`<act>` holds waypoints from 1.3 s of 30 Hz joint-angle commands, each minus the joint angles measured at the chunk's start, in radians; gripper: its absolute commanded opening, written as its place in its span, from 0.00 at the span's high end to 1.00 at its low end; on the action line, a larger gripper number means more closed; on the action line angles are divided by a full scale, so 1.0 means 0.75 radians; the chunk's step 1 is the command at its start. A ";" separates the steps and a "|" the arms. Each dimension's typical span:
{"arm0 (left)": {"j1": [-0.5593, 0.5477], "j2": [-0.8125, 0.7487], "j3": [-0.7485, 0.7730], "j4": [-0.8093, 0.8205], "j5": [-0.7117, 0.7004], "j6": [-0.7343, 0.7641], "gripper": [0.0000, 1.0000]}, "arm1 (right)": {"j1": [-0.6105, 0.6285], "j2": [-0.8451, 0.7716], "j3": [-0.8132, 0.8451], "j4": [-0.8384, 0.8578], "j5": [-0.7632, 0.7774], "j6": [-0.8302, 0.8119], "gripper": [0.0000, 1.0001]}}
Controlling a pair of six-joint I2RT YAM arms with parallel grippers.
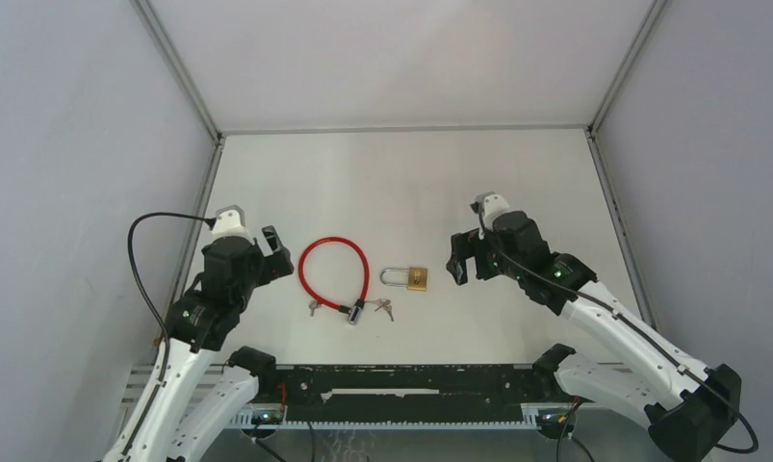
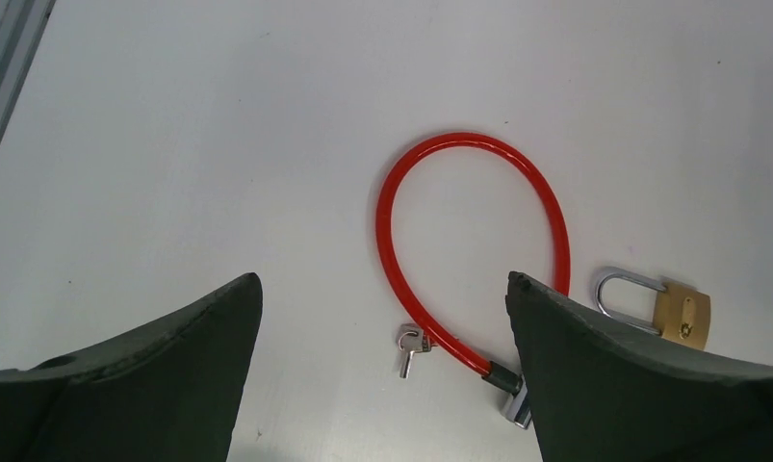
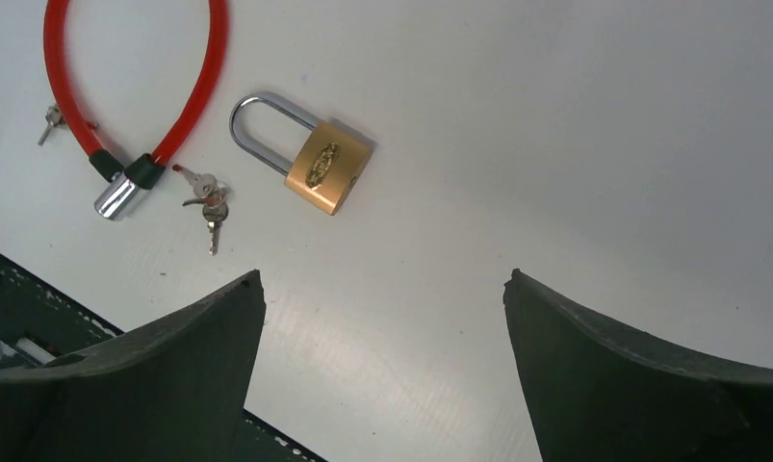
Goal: Unlock with the key
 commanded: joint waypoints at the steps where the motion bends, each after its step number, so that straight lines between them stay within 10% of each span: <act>1: -0.024 0.022 0.031 0.007 -0.071 -0.031 0.00 | 0.089 0.041 0.009 0.088 -0.045 -0.192 0.01; 20: -0.029 -0.070 -0.021 0.063 0.052 0.033 0.00 | 0.202 0.547 0.180 -0.024 -0.328 -0.863 0.01; 39: -0.029 -0.061 -0.023 0.069 0.060 0.049 0.00 | 0.153 1.209 0.585 -0.017 -0.314 -0.804 0.01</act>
